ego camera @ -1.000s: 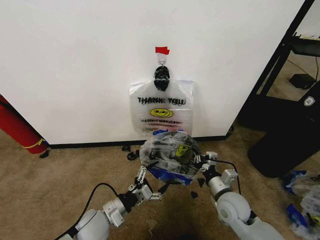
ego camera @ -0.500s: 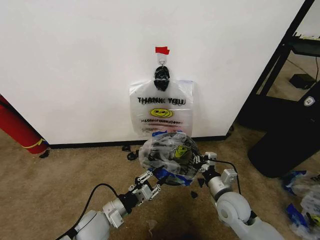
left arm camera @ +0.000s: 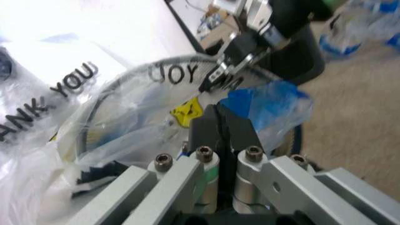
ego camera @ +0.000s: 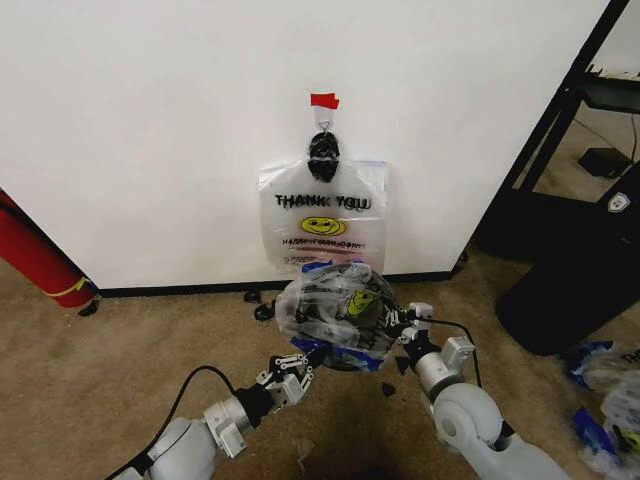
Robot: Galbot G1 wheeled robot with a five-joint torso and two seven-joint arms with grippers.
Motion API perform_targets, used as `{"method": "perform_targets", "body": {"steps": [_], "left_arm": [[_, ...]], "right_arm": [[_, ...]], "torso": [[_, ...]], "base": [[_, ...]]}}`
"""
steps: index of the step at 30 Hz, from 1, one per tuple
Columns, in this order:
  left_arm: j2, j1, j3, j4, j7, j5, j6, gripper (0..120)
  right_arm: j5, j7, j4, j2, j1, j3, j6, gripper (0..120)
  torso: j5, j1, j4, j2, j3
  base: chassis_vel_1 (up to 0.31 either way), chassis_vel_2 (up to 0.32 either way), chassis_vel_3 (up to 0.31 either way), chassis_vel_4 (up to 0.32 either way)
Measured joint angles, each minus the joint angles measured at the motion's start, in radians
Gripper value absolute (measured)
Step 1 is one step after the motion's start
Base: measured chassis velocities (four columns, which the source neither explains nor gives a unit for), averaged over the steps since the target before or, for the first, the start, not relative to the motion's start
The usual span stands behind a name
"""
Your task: Pick up the garbage bag from the wall and place it over the trash bin.
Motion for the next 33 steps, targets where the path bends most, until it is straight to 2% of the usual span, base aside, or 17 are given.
{"method": "perform_targets", "body": {"steps": [4, 6, 12, 21, 28, 33], "left_arm": [[0.011, 0.009, -0.008, 0.009, 0.049, -0.051, -0.053, 0], [0.016, 0.011, -0.021, 0.026, 0.106, -0.07, -0.087, 0], [0.01, -0.009, -0.052, 0.097, 0.215, -0.029, -0.144, 0], [-0.001, -0.043, -0.094, 0.209, 0.205, 0.058, -0.163, 0], [-0.004, -0.057, -0.102, 0.252, 0.125, 0.081, -0.139, 0], [-0.002, -0.063, -0.109, 0.271, 0.115, 0.078, -0.129, 0]], "right_arm": [[0.069, 0.028, 0.011, 0.001, 0.006, 0.006, -0.018, 0], [0.131, 0.052, 0.024, 0.0, 0.01, 0.011, -0.042, 0], [0.234, 0.082, 0.054, -0.007, 0.012, 0.024, -0.084, 0], [0.298, 0.097, 0.101, -0.026, 0.004, 0.039, -0.122, 0], [0.301, 0.097, 0.119, -0.043, -0.007, 0.039, -0.147, 0], [0.282, 0.088, 0.119, -0.057, -0.012, 0.036, -0.149, 0]], "torso": [[0.0, 0.0, 0.0, 0.0, 0.0], [0.0, 0.0, 0.0, 0.0, 0.0], [-0.0001, 0.0, 0.0001, 0.0, 0.0], [-0.0001, 0.0, 0.0, 0.0, 0.0], [-0.0001, 0.0, 0.0, 0.0, 0.0], [-0.0001, 0.0, 0.0, 0.0, 0.0]], "base": [[0.0, 0.0, 0.0, 0.0], [0.0, 0.0, 0.0, 0.0], [0.0, 0.0, 0.0, 0.0], [0.0, 0.0, 0.0, 0.0], [0.0, 0.0, 0.0, 0.0], [0.0, 0.0, 0.0, 0.0]]}}
